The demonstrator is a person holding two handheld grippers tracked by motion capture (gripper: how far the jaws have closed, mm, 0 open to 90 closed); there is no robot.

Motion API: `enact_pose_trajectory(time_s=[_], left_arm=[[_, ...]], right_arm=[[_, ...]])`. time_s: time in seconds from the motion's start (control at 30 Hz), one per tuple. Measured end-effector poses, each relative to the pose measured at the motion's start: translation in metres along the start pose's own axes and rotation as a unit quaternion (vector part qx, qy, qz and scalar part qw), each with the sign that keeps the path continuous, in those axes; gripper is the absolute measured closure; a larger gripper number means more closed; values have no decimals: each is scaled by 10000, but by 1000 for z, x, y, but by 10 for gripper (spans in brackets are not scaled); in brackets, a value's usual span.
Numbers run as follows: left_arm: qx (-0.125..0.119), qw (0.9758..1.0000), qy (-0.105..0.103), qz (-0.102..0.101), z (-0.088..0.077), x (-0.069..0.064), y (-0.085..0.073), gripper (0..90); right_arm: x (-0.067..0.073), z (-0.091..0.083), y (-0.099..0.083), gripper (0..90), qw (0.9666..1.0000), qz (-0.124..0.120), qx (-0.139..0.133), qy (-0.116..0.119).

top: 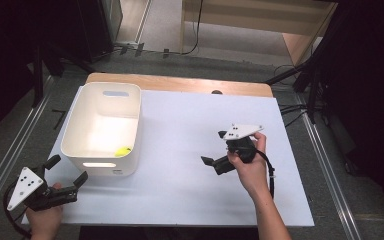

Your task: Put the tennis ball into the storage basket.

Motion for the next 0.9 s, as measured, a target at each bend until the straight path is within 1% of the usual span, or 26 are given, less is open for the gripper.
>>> enact_pose_trajectory(time_s=[0.3, 0.37, 0.47, 0.6, 0.7, 0.77, 0.83, 0.9], left_arm=[[4, 10000, 18, -8, 0, 0, 0, 0], [35, 10000, 16, -21, 1, 0, 0, 0], [1, 10000, 3, 2, 0, 0, 0, 0], [16, 10000, 14, 0, 0, 0, 0, 0], [8, 10000, 15, 7, 0, 0, 0, 0], [22, 10000, 33, -3, 1, 0, 0, 0], [29, 10000, 37, 19, 1, 0, 0, 0], [15, 10000, 26, 11, 1, -1, 0, 0]], right_arm=[[-8, -16, -22, 0, 9995, 164, -193, -172], [-9, -19, -28, 0, 9993, 197, -228, -212], [-12, -25, -36, 0, 9990, 258, -244, -259], [-16, -31, -48, 0, 9983, 355, -297, -355], [-18, -37, -55, 0, 9978, 440, -344, -365], [-19, -41, -60, 0, 9976, 436, -360, -405], [-21, -45, -63, 0, 9971, 419, -385, -506], [-22, -51, -66, 0, 9963, 461, -444, -575]])
Point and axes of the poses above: each handheld gripper's, and its own axes: z roughly forward along the jaws, y roughly out of its top, x roughly to its left, the point moved 6 cm from there along z, roughly forward along the jaws, and after that the axes turned 2 degrees about y, right-handed, at the moved point
